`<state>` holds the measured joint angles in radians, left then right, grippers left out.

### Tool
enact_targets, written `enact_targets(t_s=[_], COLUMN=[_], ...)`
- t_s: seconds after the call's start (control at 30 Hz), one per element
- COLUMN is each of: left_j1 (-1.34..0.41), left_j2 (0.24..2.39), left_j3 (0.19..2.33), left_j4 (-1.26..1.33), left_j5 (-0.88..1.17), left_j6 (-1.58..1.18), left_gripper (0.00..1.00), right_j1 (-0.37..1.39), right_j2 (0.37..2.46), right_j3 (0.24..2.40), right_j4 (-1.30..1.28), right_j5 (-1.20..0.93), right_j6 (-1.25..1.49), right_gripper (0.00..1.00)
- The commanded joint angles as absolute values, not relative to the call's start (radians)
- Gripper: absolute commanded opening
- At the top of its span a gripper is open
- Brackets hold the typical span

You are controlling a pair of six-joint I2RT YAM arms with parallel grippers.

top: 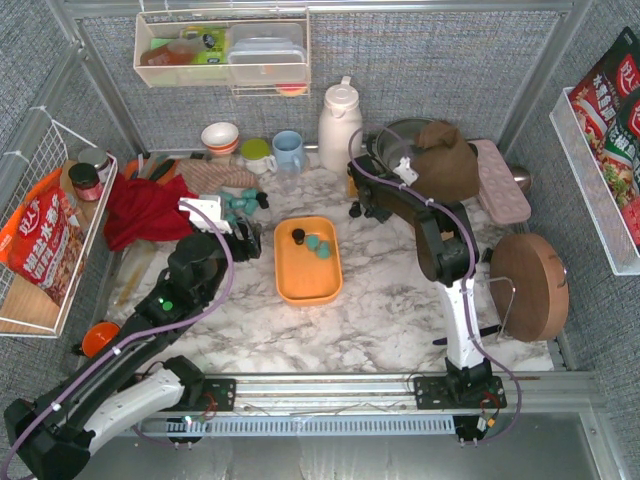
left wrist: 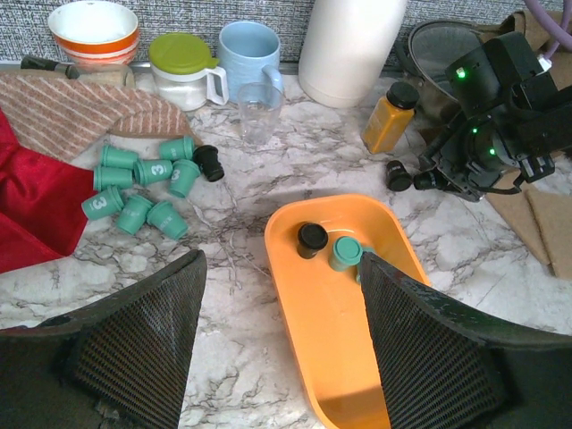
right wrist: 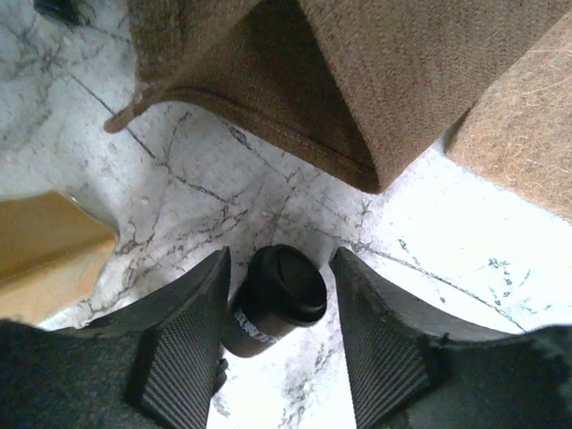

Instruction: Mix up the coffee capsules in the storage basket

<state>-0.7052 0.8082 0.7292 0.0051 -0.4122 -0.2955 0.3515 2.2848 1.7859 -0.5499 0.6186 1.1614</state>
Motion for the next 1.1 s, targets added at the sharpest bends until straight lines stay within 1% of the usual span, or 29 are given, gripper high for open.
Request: enact_targets(t_s=[0.0,0.07,0.17,0.27,0.4,0.47,0.6,0.7,0.83,1.07], left_j1=[-0.704,-0.704,-0.704,-0.704,-0.705,-0.704,-0.704,-0.704,-0.704,-0.704], left_j2=[0.81,0.812,0.813,0.815,0.81,0.81,0.811,0.816,0.819,0.837], left_j3=[0.739,0.738,0.739,0.739,0.738,0.738,0.738,0.738,0.739,0.741], left_j4=[0.013,0.012,0.014,0.014,0.014,0.015,0.016,0.015,0.015,0.017], left_j5=[-0.414,-0.414,-0.413,-0.411,-0.413,-0.413,-0.413,-0.414,-0.416,-0.382], left_j6=[-0.295,-0.296,-0.297,-0.297,-0.297,-0.297,-0.296,-0.296,-0.296,-0.292], left_gripper=[0.78,0.78,0.78,0.78,0.78,0.78,0.78,0.78,0.78,0.78], right_j1=[0.351,0.352,0.35,0.345,0.343,0.341,0.342,0.341,0.341,0.341], right_j2=[2.271,2.267,2.271,2.286,2.3,2.297,2.275,2.247,2.191,2.037], right_j3=[1.784,1.784,1.782,1.79,1.798,1.795,1.769,1.741,1.692,1.542], right_j4=[-0.592,-0.603,-0.599,-0.596,-0.59,-0.589,-0.577,-0.551,-0.499,-0.341], right_j5=[0.555,0.545,0.545,0.548,0.553,0.552,0.549,0.54,0.515,0.443], right_j6=[1.107,1.104,1.102,1.1,1.085,1.081,1.064,1.04,0.936,0.743], right_gripper=[0.58,0.63,0.63,0.6,0.53,0.49,0.44,0.43,0.42,0.42])
